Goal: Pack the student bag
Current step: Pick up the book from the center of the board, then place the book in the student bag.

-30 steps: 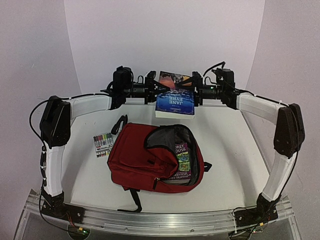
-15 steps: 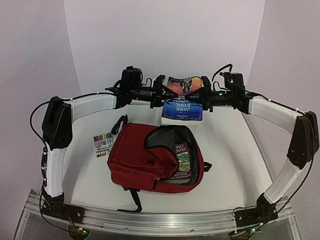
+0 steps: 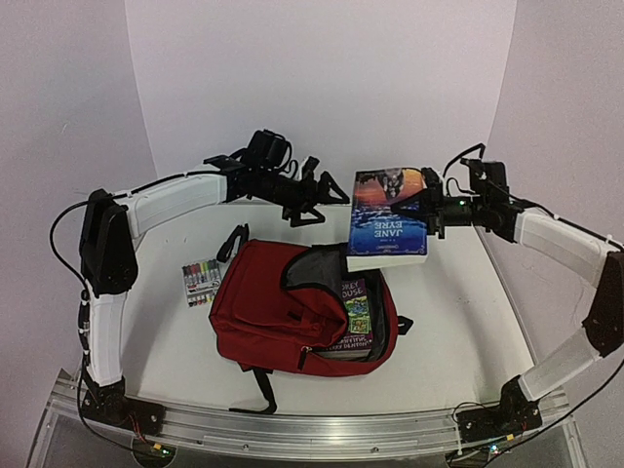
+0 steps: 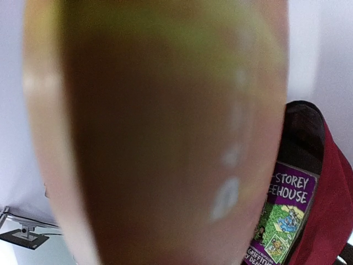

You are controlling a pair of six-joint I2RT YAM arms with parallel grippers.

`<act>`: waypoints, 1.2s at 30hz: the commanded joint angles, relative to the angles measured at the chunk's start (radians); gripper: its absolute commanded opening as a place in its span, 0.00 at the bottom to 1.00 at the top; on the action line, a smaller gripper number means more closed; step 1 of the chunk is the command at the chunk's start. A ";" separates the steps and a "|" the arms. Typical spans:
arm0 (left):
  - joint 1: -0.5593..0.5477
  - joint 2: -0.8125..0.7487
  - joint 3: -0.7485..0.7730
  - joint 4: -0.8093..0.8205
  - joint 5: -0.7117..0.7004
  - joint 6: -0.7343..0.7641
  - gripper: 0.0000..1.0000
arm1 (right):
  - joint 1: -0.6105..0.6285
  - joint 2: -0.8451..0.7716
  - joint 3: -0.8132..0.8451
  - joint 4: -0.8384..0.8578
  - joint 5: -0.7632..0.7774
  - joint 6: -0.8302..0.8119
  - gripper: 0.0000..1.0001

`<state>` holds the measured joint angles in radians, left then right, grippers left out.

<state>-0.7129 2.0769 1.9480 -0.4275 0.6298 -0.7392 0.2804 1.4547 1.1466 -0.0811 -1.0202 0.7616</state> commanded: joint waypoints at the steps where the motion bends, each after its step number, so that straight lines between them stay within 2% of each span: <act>1: -0.121 -0.034 0.180 -0.446 -0.333 0.166 0.94 | -0.028 -0.171 -0.073 0.124 -0.103 0.035 0.00; 4: -0.218 0.056 0.295 -0.589 -0.478 0.228 0.93 | -0.034 -0.205 -0.150 0.119 -0.108 0.048 0.00; 7: -0.292 0.174 0.503 -0.763 -0.605 0.264 0.91 | -0.039 -0.239 -0.203 0.113 -0.112 0.050 0.00; 10: -0.347 0.237 0.556 -0.840 -0.649 0.287 0.90 | -0.040 -0.260 -0.235 0.088 -0.121 0.031 0.00; 13: -0.391 0.212 0.475 -0.872 -0.667 0.300 0.86 | -0.040 -0.279 -0.261 0.040 -0.116 0.011 0.00; 15: -0.402 0.160 0.362 -0.867 -0.665 0.288 0.82 | -0.040 -0.279 -0.267 0.004 -0.111 -0.022 0.00; 18: -0.402 0.074 0.207 -0.850 -0.643 0.273 0.71 | -0.040 -0.265 -0.265 -0.054 -0.081 -0.072 0.00; 22: -0.402 0.019 0.105 -0.937 -0.661 0.253 0.52 | -0.040 -0.234 -0.259 -0.080 -0.066 -0.097 0.00; 25: -0.401 -0.031 0.023 -0.974 -0.711 0.225 0.47 | -0.040 -0.201 -0.244 -0.097 -0.070 -0.118 0.00; 27: -0.401 -0.037 0.025 -0.997 -0.756 0.206 0.46 | -0.040 -0.181 -0.234 -0.112 -0.077 -0.140 0.00; 29: -0.400 -0.005 0.091 -1.038 -0.800 0.190 0.48 | -0.040 -0.167 -0.229 -0.125 -0.085 -0.156 0.00; 36: -0.402 0.165 0.475 -1.079 -0.842 0.190 0.61 | -0.040 -0.159 -0.224 -0.173 -0.078 -0.202 0.00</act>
<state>-1.1156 2.1798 2.2208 -1.3558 -0.1485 -0.5309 0.2367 1.3167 0.8452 -0.3005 -1.0355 0.6137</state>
